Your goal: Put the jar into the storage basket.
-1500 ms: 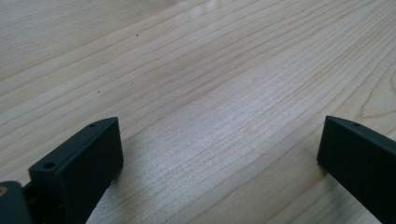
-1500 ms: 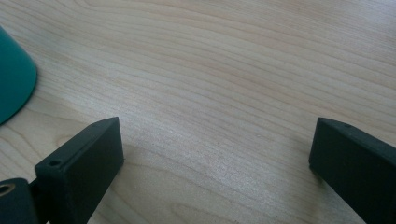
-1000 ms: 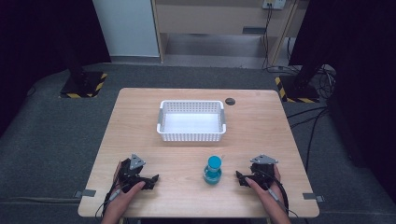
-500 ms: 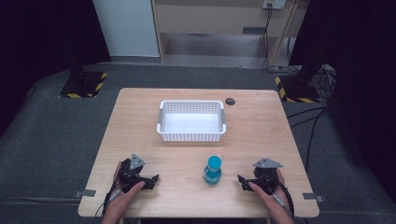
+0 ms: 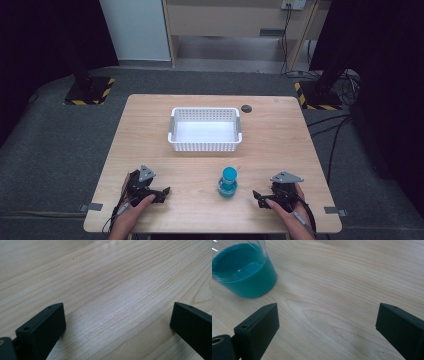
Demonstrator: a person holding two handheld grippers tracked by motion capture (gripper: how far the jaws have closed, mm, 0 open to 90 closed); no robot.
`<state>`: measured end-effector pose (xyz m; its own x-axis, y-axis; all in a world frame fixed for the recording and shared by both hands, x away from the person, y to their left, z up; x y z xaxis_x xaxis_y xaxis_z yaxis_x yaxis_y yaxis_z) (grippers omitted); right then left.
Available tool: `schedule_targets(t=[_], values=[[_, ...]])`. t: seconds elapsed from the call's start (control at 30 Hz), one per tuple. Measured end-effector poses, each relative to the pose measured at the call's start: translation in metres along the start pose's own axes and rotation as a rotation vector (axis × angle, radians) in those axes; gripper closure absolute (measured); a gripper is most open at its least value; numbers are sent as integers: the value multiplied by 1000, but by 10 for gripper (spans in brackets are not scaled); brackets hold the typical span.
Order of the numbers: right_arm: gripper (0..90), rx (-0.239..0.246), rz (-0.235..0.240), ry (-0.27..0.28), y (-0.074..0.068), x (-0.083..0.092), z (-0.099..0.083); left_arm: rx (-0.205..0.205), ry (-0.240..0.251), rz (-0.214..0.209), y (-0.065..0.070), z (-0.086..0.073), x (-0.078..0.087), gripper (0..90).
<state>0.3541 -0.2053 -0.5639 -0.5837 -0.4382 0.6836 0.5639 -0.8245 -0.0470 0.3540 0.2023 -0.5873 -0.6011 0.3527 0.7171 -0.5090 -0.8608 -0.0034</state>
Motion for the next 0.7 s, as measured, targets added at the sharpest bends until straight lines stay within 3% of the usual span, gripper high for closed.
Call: schedule_targets(t=[0.7], values=[[89, 65, 95, 41, -40, 25, 21, 0, 0, 0, 0, 0, 0, 0]])
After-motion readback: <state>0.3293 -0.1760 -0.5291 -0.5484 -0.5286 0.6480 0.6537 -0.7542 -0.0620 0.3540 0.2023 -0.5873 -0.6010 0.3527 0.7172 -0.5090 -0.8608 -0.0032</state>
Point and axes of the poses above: each handheld gripper's, and its own axes: x roughly backward along the jaws, z roughly out of its top, y roughly to its right, the point moved 6 cm from there along -x, roughly forward along the jaws
